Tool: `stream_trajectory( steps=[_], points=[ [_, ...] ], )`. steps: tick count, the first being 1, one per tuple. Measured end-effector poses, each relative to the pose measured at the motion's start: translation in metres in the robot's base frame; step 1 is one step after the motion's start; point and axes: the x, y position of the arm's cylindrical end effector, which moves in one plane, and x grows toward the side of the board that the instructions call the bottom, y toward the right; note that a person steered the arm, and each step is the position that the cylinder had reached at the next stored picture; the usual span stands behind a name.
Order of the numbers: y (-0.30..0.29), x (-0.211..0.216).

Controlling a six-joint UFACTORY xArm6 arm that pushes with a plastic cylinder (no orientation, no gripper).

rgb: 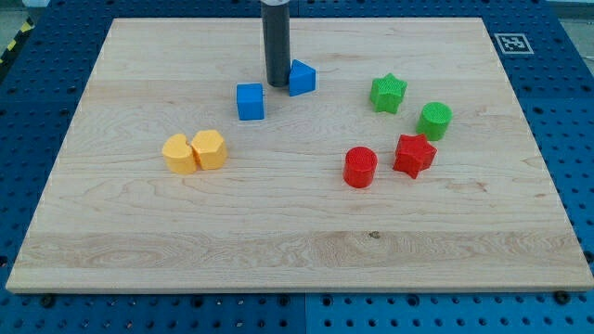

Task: Move the yellow heart and yellow hexagon towards red circle

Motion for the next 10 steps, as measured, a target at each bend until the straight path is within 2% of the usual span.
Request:
stream_trajectory(
  steps=[1, 4, 6, 7, 8, 9, 10],
  points=[
    [-0.013, 0.0],
    [-0.103, 0.011],
    [-0.133, 0.086],
    [-0.15, 0.105],
    [-0.152, 0.107],
    [-0.154, 0.143],
    [-0.154, 0.143]
  ],
)
